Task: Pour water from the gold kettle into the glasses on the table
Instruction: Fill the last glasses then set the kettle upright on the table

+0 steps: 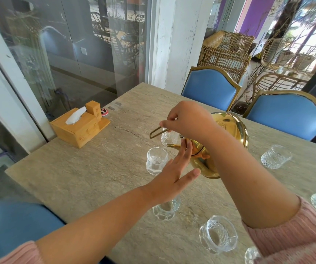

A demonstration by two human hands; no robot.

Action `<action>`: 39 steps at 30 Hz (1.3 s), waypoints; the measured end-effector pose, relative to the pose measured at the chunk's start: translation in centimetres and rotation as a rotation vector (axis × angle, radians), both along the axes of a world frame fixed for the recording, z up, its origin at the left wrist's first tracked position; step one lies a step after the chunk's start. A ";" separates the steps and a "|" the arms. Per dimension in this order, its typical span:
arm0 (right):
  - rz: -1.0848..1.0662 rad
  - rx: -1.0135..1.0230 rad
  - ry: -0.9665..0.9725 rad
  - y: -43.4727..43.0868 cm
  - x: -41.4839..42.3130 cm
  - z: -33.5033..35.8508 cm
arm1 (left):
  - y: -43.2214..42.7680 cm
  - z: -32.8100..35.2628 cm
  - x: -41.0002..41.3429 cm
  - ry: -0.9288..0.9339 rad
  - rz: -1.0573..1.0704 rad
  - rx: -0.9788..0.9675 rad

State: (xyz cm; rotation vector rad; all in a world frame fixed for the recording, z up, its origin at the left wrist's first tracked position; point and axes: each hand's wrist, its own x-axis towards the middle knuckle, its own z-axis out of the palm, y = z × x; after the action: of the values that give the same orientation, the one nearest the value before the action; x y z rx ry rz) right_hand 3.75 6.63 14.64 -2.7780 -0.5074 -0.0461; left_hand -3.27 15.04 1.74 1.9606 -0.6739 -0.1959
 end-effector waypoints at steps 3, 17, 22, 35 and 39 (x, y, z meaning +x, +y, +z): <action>0.008 0.000 -0.017 0.0 -0.1 0.1 | 0.1 0.2 -0.2 0.005 -0.002 -0.003; 0.012 0.242 0.056 -2.9 0.5 -1.2 | 0.3 -0.5 0.7 0.032 -0.046 0.098; 0.008 0.374 0.106 -4.9 1.0 -2.1 | -0.3 -0.8 1.2 0.062 -0.070 0.129; -0.256 0.758 0.080 -9.8 2.8 -3.8 | -1.6 -0.9 4.8 -0.003 -0.105 0.298; -0.259 0.698 0.014 -9.4 4.1 -3.0 | -2.0 -0.2 6.8 -0.014 -0.118 0.285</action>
State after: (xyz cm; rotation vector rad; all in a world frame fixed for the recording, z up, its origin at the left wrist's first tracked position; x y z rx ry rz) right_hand 7.88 -2.73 11.59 -2.1334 -0.0871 -0.2175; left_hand 3.49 13.00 1.58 2.1961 -0.8068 -0.3683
